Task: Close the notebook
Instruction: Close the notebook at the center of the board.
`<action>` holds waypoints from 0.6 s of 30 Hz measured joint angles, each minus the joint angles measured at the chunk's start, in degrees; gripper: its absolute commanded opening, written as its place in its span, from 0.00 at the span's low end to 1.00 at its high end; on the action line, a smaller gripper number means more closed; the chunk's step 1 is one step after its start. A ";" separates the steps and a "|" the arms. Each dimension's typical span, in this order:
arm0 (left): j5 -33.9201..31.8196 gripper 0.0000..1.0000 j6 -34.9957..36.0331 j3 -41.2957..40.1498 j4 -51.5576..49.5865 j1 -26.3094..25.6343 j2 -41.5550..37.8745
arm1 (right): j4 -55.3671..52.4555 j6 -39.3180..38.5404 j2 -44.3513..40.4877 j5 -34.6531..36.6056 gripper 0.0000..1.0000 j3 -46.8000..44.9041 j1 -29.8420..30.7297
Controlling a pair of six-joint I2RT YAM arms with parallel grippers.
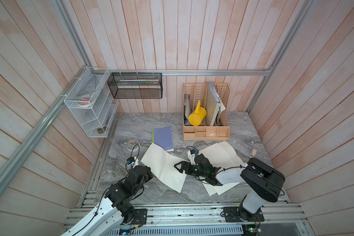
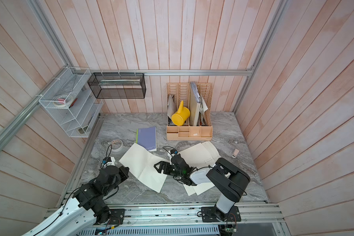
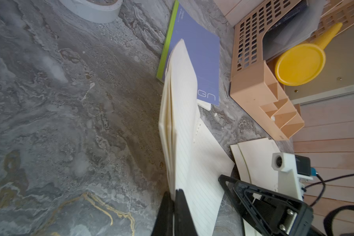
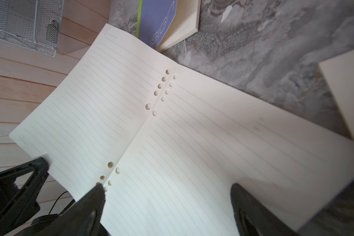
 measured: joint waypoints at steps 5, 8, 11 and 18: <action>5.40 0.32 3.17 -3.08 4.76 -0.31 -2.14 | 4.00 -1.16 2.60 -1.68 0.98 0.52 -1.14; 9.49 0.38 5.07 -4.48 7.41 -0.50 -2.56 | 4.94 -1.22 3.23 -2.23 0.98 0.68 -1.18; 12.87 0.39 6.67 -4.94 9.55 -0.59 -2.56 | 5.33 -1.38 3.50 -2.56 0.98 0.74 -1.18; 18.47 0.42 9.73 -4.94 12.79 -0.74 -2.56 | 5.29 -2.05 3.87 -3.26 0.98 1.18 -1.20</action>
